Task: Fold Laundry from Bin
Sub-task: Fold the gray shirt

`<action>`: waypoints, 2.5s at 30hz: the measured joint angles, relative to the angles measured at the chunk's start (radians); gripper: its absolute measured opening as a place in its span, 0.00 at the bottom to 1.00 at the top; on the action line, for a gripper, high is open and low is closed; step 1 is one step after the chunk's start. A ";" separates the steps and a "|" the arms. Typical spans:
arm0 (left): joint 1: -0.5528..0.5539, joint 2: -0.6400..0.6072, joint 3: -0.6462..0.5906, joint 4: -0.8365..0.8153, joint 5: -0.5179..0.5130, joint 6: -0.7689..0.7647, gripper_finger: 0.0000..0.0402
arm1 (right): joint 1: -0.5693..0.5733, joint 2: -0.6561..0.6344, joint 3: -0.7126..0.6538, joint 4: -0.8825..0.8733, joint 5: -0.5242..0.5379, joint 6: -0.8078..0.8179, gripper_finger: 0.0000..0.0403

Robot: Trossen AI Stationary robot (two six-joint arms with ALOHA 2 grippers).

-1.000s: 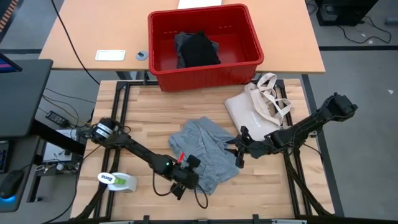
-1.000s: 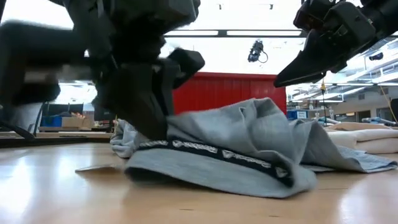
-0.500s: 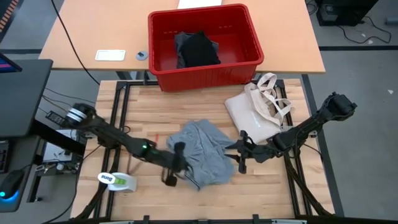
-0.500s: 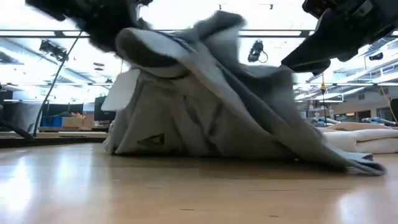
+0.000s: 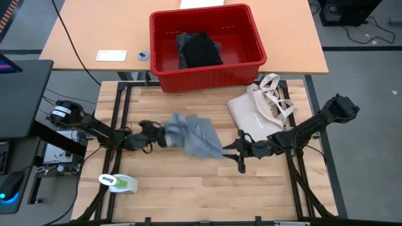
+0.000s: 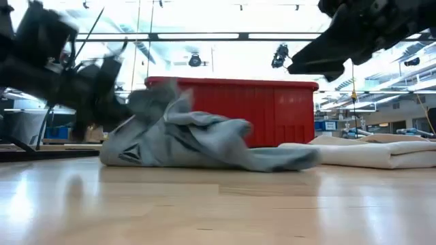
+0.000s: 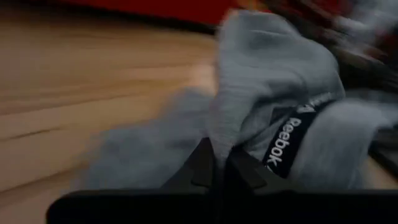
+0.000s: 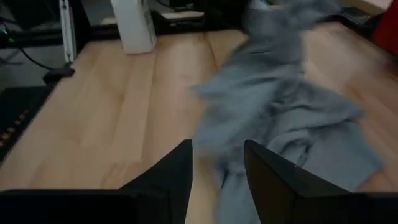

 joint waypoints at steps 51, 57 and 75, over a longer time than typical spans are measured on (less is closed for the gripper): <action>0.028 -0.167 0.102 0.062 -0.102 1.010 0.71 | -0.033 0.135 0.000 0.092 -0.107 0.044 0.38; 0.017 -0.041 0.461 -0.816 0.025 0.664 0.68 | -0.041 0.135 0.000 0.111 -0.110 0.043 0.38; 0.396 0.262 0.650 -0.918 -0.011 0.860 0.50 | -0.043 0.230 0.000 0.205 -0.143 -0.029 0.38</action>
